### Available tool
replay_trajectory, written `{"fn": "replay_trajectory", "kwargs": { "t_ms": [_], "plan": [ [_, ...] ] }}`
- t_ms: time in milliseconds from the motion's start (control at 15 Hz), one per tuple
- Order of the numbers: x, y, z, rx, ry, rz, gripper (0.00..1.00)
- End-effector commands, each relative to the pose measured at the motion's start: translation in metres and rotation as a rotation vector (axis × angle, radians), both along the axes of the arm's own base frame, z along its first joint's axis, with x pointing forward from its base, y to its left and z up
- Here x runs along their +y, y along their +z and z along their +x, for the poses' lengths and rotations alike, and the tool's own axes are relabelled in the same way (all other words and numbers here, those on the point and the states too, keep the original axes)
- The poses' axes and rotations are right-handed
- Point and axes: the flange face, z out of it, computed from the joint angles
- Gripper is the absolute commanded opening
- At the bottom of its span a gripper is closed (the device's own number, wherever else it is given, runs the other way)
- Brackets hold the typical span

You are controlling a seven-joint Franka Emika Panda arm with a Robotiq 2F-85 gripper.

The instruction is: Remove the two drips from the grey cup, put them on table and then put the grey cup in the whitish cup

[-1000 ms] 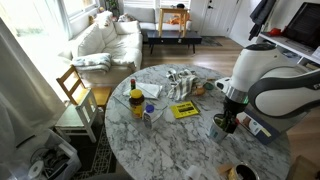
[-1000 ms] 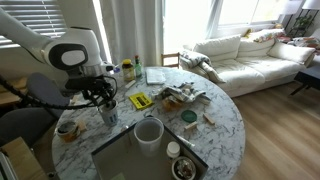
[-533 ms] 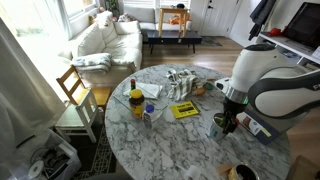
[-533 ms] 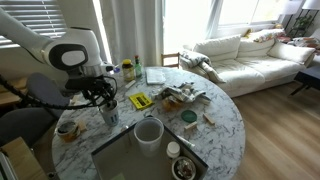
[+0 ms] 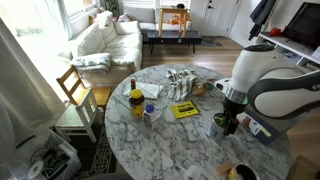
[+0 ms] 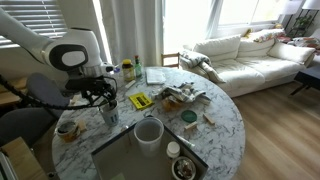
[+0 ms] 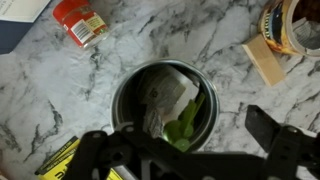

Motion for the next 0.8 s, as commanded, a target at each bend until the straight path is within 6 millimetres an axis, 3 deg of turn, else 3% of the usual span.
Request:
{"fn": "replay_trajectory", "kwargs": {
  "t_ms": [0, 200, 400, 467, 733],
  "plan": [
    [-0.0036, 0.0013, -0.0009, -0.018, 0.012, 0.004, 1.00],
    [-0.0052, 0.0055, -0.0004, -0.029, 0.011, 0.003, 1.00],
    [-0.0077, 0.0069, 0.0003, -0.032, 0.008, 0.000, 0.90],
    [-0.0085, 0.0073, 0.0003, -0.033, 0.007, 0.000, 0.94],
    [-0.0110, 0.0085, 0.0011, -0.036, 0.004, 0.001, 0.90]
  ]
}}
